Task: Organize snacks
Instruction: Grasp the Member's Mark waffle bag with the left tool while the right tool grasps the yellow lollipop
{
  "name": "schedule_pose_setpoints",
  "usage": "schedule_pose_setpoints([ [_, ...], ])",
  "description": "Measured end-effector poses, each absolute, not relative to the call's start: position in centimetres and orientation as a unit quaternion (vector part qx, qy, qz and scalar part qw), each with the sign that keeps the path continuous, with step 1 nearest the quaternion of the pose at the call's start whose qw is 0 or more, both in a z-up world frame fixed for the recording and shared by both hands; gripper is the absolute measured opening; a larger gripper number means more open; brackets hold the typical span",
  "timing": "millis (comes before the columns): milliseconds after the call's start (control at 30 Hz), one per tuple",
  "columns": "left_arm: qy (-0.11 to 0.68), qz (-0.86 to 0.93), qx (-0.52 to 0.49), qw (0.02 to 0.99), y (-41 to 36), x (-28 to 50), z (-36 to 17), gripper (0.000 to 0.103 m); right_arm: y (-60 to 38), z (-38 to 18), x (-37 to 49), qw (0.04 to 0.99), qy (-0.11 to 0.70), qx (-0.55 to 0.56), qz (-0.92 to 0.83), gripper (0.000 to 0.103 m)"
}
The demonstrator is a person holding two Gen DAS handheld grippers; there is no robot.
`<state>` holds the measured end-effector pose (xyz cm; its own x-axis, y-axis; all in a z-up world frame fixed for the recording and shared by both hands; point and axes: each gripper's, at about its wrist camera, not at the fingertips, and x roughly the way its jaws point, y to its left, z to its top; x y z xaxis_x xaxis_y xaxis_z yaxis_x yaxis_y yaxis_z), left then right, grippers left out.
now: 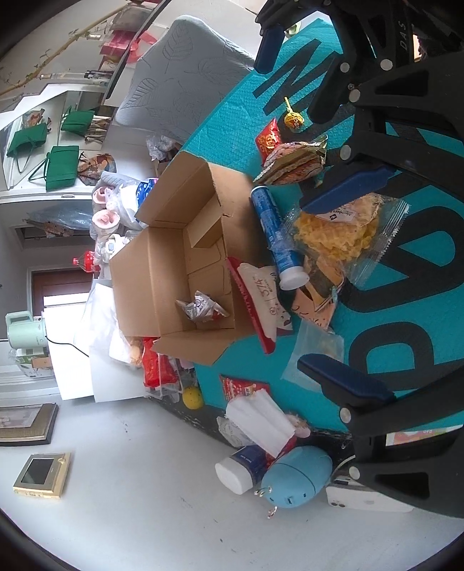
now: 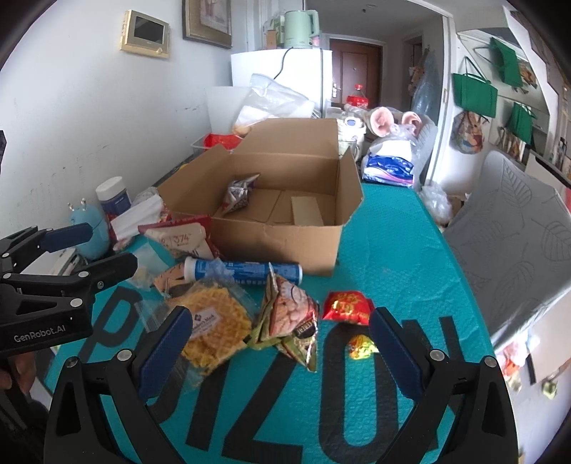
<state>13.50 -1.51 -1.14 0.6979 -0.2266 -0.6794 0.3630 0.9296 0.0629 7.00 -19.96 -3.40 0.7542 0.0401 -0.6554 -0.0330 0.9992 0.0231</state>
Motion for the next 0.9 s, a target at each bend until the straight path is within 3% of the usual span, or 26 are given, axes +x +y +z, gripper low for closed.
schedule_pose_setpoints([
  [900, 0.442, -0.208, 0.077, 0.869, -4.9, 16.7, -8.0, 0.081, -23.8, -10.2, 8.5, 0.908, 0.417, 0.042, 0.02, 0.101],
])
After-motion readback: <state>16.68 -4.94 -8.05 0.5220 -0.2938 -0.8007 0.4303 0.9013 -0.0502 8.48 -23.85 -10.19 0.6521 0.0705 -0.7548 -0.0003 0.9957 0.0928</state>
